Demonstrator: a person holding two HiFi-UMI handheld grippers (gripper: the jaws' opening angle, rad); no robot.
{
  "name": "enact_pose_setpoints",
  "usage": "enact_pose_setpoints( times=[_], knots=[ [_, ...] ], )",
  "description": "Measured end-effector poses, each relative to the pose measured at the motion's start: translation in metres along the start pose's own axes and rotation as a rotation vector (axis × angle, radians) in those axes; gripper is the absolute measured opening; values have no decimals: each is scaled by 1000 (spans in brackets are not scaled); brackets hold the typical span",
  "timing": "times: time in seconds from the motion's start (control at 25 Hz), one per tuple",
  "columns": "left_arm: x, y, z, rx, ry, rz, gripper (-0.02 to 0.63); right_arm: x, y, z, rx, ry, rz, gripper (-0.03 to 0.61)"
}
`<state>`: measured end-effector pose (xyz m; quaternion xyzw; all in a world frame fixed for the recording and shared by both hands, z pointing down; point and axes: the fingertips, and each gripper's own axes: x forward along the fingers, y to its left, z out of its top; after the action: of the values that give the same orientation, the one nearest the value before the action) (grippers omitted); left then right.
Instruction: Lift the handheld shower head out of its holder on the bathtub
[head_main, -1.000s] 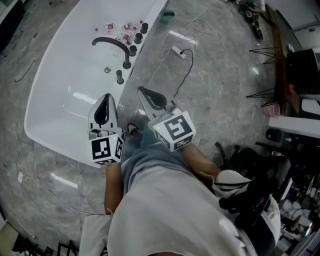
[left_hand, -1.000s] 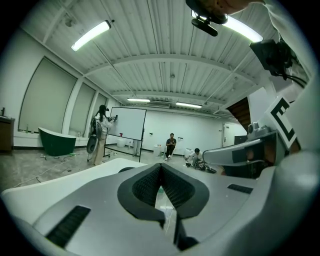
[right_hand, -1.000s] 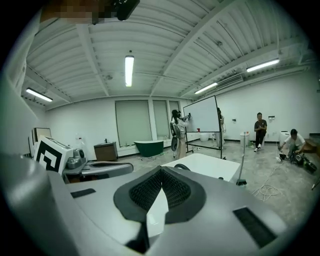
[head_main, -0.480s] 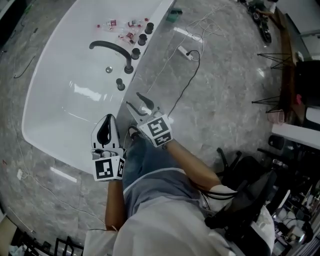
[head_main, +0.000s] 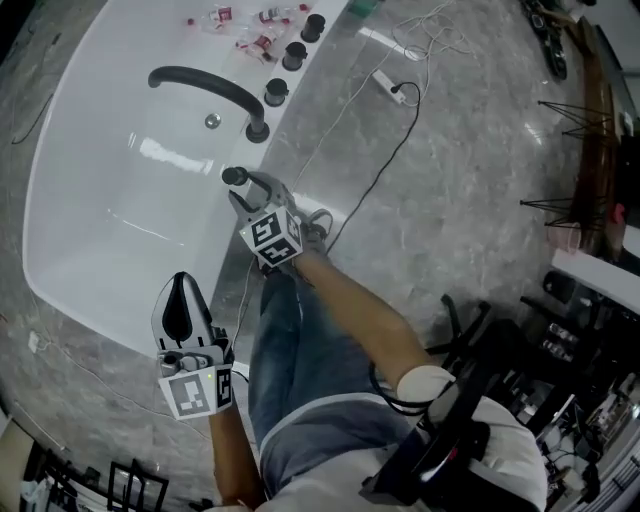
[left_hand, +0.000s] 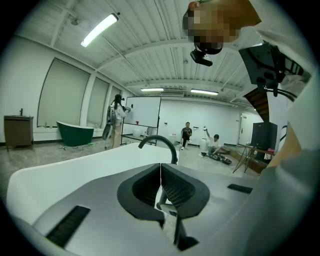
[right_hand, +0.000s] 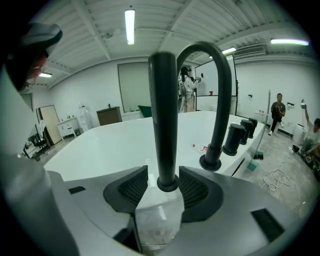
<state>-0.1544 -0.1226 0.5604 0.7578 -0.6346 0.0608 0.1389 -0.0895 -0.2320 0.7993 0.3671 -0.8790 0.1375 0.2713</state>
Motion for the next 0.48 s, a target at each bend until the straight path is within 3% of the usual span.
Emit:
enact_pose_setpoints(
  times=[0.12,0.24,0.48],
  knots=[
    [12,14,-17,-1,9,24,18,33,-7,-16,-35,11,-9,183],
    [21,21,-29,-1,22,31,18,53,-14,-22,-57,5,-15,134],
    [21,36,-35,-18,33,57,18,60,-11,-22,-42,11,10,126]
  ],
)
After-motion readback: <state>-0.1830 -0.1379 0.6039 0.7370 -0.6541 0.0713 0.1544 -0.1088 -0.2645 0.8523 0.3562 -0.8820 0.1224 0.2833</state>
